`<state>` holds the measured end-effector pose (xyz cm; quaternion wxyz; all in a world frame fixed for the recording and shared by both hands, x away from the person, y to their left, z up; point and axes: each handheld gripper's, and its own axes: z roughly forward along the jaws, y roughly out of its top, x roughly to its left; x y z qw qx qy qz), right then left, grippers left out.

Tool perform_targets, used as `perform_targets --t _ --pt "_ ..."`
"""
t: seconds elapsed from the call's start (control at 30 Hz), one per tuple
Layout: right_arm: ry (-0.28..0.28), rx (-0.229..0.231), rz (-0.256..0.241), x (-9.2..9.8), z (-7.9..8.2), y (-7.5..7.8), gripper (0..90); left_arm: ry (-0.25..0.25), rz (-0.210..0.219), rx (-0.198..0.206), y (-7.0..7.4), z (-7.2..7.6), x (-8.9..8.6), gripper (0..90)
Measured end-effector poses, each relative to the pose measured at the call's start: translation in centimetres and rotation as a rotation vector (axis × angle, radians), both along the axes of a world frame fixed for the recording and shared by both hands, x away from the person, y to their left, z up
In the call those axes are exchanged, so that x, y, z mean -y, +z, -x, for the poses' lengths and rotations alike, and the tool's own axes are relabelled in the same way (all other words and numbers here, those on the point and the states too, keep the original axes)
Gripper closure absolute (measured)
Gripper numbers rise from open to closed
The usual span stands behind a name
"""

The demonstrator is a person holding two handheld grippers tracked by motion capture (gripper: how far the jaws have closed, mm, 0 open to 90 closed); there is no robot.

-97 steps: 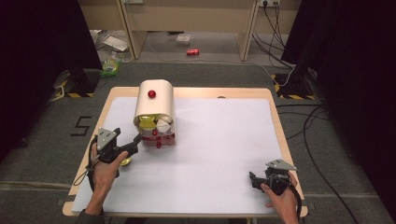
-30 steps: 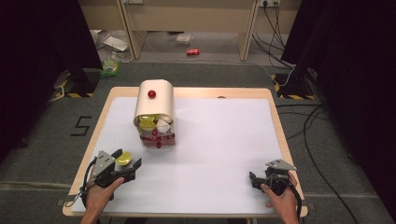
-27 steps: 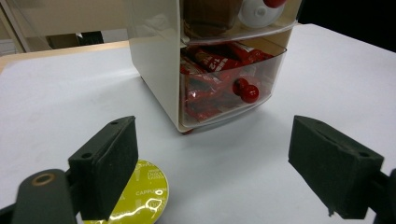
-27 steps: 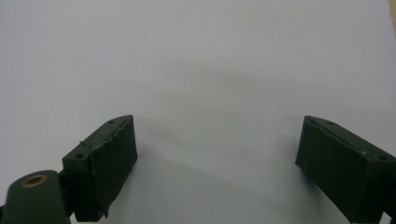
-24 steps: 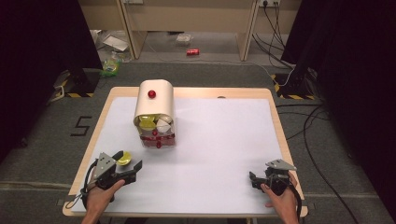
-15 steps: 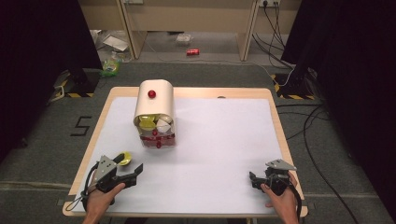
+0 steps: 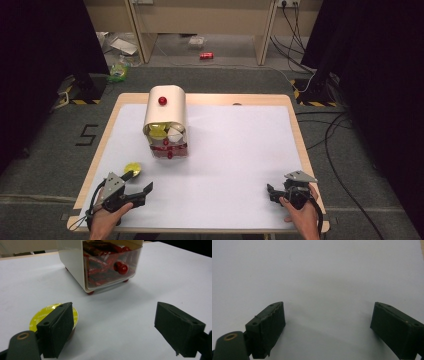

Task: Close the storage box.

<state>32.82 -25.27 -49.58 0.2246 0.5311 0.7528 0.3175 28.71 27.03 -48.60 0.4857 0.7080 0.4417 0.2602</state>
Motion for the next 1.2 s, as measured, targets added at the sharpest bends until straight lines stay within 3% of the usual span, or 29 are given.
perform_targets --t 0.6,1.2 --pt "0.0 -0.001 0.0 0.0 0.0 0.0 12.5 -0.026 -0.064 -0.057 -1.2 0.9 0.5 15.3" --pt "0.0 -0.001 0.0 0.0 0.0 0.0 12.4 -0.061 -0.098 -0.115 -1.7 1.8 0.9 15.3"
